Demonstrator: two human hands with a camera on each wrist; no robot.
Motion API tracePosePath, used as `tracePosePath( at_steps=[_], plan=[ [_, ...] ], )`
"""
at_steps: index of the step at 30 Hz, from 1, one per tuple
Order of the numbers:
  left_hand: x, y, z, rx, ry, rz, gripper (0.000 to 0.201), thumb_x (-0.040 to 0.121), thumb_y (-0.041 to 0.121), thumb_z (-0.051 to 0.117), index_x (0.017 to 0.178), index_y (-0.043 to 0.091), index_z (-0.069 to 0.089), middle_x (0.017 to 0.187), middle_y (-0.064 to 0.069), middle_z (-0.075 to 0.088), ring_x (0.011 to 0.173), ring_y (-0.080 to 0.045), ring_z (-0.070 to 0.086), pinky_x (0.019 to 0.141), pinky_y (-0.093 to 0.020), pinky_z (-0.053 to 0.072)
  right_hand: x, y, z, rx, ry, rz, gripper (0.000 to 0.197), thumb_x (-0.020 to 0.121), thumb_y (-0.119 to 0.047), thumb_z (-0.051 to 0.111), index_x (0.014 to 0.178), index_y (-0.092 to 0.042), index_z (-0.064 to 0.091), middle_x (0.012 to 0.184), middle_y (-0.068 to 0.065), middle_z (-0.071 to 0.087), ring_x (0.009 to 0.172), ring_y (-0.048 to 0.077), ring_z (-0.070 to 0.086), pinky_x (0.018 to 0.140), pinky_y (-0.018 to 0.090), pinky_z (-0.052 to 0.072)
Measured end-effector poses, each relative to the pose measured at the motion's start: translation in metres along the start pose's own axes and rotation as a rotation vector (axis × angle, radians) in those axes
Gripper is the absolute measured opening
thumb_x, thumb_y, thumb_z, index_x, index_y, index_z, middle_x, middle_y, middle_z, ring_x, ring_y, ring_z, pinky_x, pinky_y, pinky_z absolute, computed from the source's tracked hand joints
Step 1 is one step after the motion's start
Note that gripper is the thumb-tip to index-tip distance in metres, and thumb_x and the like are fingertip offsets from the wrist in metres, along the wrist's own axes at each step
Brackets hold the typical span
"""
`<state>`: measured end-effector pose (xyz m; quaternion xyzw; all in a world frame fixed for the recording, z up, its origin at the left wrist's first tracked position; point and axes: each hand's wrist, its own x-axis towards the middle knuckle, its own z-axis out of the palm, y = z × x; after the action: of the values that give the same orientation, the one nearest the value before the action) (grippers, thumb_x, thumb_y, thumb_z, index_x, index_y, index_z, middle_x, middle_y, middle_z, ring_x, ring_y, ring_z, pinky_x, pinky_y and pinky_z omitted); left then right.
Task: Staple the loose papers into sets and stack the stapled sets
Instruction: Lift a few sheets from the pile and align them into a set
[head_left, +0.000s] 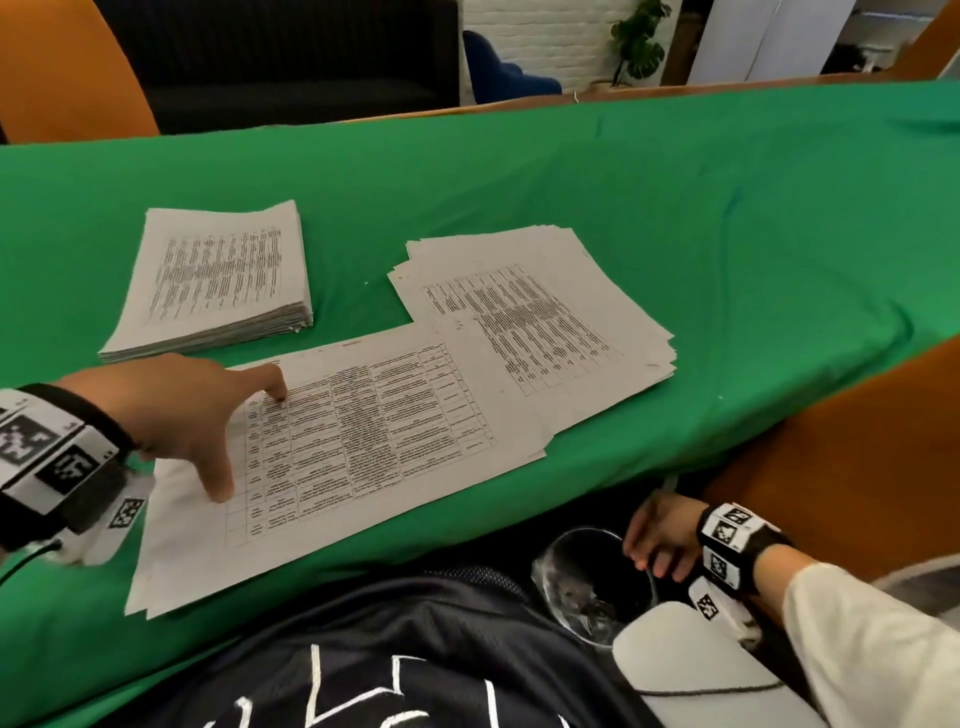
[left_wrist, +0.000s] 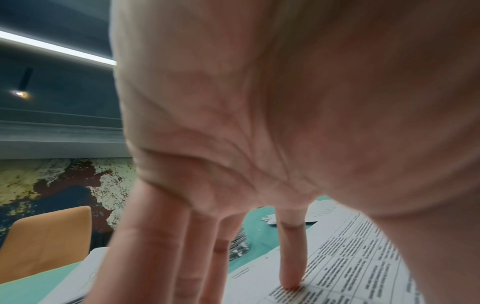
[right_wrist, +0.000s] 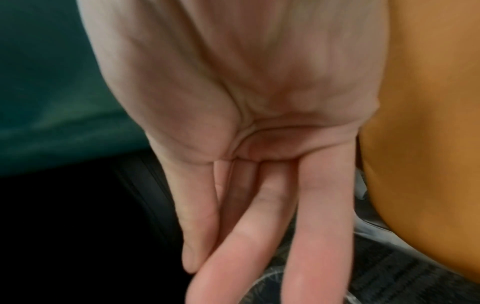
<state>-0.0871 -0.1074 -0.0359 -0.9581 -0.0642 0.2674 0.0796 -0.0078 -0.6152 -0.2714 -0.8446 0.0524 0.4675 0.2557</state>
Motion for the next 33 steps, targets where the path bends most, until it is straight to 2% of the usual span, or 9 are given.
tracePosePath(
  at_steps=[5, 10, 13, 16, 18, 21, 24, 29, 33],
  plan=[
    [0.003, 0.000, 0.000, 0.001, 0.008, -0.001, 0.114, 0.055, 0.047, 0.100, 0.142, 0.055, 0.026, 0.092, 0.012, 0.061, 0.086, -0.011, 0.060, 0.073, -0.030, 0.050, 0.014, -0.014, 0.003, -0.103, 0.061, 0.072, 0.009, 0.097, -0.005, 0.067, 0.090, -0.010, 0.070, 0.087, 0.009, 0.074, 0.059, 0.019, 0.069, 0.044, 0.028, 0.054],
    [0.004, -0.002, 0.000, 0.015, 0.009, -0.010, 0.115, 0.052, 0.050, 0.100, 0.140, 0.057, 0.026, 0.092, 0.012, 0.061, 0.085, -0.011, 0.061, 0.081, -0.036, 0.054, 0.004, -0.023, -0.001, -0.327, 0.142, 0.016, 0.028, 0.102, -0.011, 0.063, 0.128, -0.007, 0.070, 0.091, -0.002, 0.071, 0.073, 0.010, 0.071, 0.048, 0.016, 0.052],
    [0.002, -0.001, 0.000, 0.010, 0.012, -0.005, 0.113, 0.055, 0.048, 0.100, 0.141, 0.056, 0.027, 0.095, 0.012, 0.060, 0.087, -0.012, 0.060, 0.084, -0.036, 0.053, -0.021, -0.040, -0.004, -0.396, 0.008, -0.004, 0.036, 0.103, -0.018, 0.064, 0.139, -0.018, 0.062, 0.119, -0.002, 0.067, 0.098, 0.016, 0.071, 0.053, 0.015, 0.053],
    [0.000, 0.000, -0.002, 0.009, 0.013, -0.001, 0.112, 0.054, 0.048, 0.100, 0.141, 0.055, 0.029, 0.104, 0.011, 0.060, 0.092, -0.013, 0.058, 0.090, -0.040, 0.053, -0.065, -0.064, -0.008, -0.495, -0.052, -0.122, 0.030, 0.101, -0.037, 0.064, 0.131, -0.040, 0.062, 0.117, -0.016, 0.069, 0.109, 0.011, 0.069, 0.082, 0.027, 0.057],
    [-0.001, 0.000, -0.002, -0.003, 0.008, -0.004, 0.112, 0.053, 0.047, 0.100, 0.140, 0.055, 0.030, 0.106, 0.010, 0.060, 0.094, -0.015, 0.058, 0.092, -0.044, 0.054, -0.105, -0.084, -0.012, -0.556, -0.114, -0.248, 0.033, 0.098, -0.043, 0.065, 0.131, -0.045, 0.063, 0.109, -0.021, 0.072, 0.103, 0.006, 0.070, 0.083, 0.027, 0.056],
    [-0.006, 0.001, -0.003, -0.007, 0.006, 0.001, 0.109, 0.056, 0.043, 0.100, 0.142, 0.052, 0.033, 0.107, 0.008, 0.061, 0.097, -0.017, 0.058, 0.093, -0.043, 0.053, -0.165, -0.124, -0.015, -0.519, -0.350, -0.361, 0.036, 0.095, -0.042, 0.071, 0.130, -0.040, 0.068, 0.110, -0.005, 0.078, 0.096, 0.010, 0.072, 0.084, 0.034, 0.058],
    [-0.013, 0.003, -0.003, -0.006, 0.015, 0.016, 0.108, 0.062, 0.041, 0.098, 0.147, 0.049, 0.033, 0.117, 0.004, 0.062, 0.104, -0.022, 0.058, 0.094, -0.042, 0.051, -0.202, -0.177, -0.023, -0.464, -0.443, -0.536, 0.037, 0.098, -0.035, 0.071, 0.134, -0.030, 0.068, 0.121, 0.007, 0.075, 0.099, 0.018, 0.074, 0.088, 0.044, 0.057],
    [-0.018, -0.002, 0.002, -0.029, 0.069, 0.022, 0.116, 0.062, 0.044, 0.098, 0.157, 0.039, 0.030, 0.139, -0.003, 0.061, 0.121, -0.030, 0.059, 0.102, -0.044, 0.050, -0.208, -0.287, -0.021, -0.503, -0.159, -0.855, 0.032, 0.099, -0.036, 0.067, 0.129, -0.027, 0.070, 0.113, -0.005, 0.078, 0.101, 0.017, 0.074, 0.091, 0.043, 0.061],
    [-0.022, -0.002, 0.001, -0.010, 0.089, -0.002, 0.101, 0.059, 0.049, 0.098, 0.141, 0.017, 0.048, 0.126, -0.004, 0.067, 0.112, -0.029, 0.063, 0.096, -0.041, 0.054, -0.175, -0.373, -0.002, -0.703, 0.128, -0.930, 0.048, 0.093, -0.047, 0.073, 0.137, -0.029, 0.064, 0.128, -0.010, 0.071, 0.113, 0.011, 0.068, 0.105, 0.041, 0.053]
  ],
)
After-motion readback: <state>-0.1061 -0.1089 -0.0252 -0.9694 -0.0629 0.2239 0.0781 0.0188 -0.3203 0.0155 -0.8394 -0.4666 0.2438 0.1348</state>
